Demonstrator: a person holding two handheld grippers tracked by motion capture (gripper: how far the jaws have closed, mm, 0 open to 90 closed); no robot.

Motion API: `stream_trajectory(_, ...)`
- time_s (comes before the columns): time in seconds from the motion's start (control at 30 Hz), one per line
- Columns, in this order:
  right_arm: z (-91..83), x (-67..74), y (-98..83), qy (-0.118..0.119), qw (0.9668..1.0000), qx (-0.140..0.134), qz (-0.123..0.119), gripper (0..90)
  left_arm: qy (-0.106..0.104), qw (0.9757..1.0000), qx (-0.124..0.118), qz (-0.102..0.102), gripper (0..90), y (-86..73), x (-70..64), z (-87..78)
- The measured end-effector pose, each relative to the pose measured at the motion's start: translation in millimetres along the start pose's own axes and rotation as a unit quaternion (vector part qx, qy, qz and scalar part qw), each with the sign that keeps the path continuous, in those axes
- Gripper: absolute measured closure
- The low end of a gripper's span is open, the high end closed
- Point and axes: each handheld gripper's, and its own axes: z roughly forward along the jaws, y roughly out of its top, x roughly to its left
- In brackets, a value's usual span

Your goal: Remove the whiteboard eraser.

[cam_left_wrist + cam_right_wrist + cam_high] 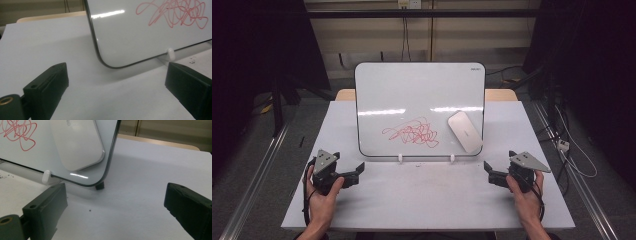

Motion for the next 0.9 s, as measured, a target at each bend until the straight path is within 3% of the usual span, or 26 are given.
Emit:
stream_trajectory(0.27, 0.3, 0.0, 0.4, 0.000, 1.0000, 0.008, 0.000, 5.1, 0.002, 1.0000, 0.004, -0.004, 4.9, -1.6, 0.9, -2.3)
stream_trajectory(0.47, -0.4, 2.3, 2.6, 0.017, 0.9998, 0.007, 0.000, 4.6, 0.001, 0.9999, 0.017, -0.003, 5.9, -3.9, -1.0, -3.5)
stream_trajectory(0.73, 1.9, 11.7, 8.6, 0.023, 0.9996, 0.016, -0.010, 3.3, 0.000, 0.9999, 0.013, 0.004, 5.8, -3.1, -2.3, -3.7)
stream_trajectory(0.9, 6.8, 21.4, 15.8, 0.030, 0.9989, 0.017, -0.032, 5.1, 0.000, 0.9999, 0.014, 0.004, 5.8, -4.9, 0.2, -3.2)
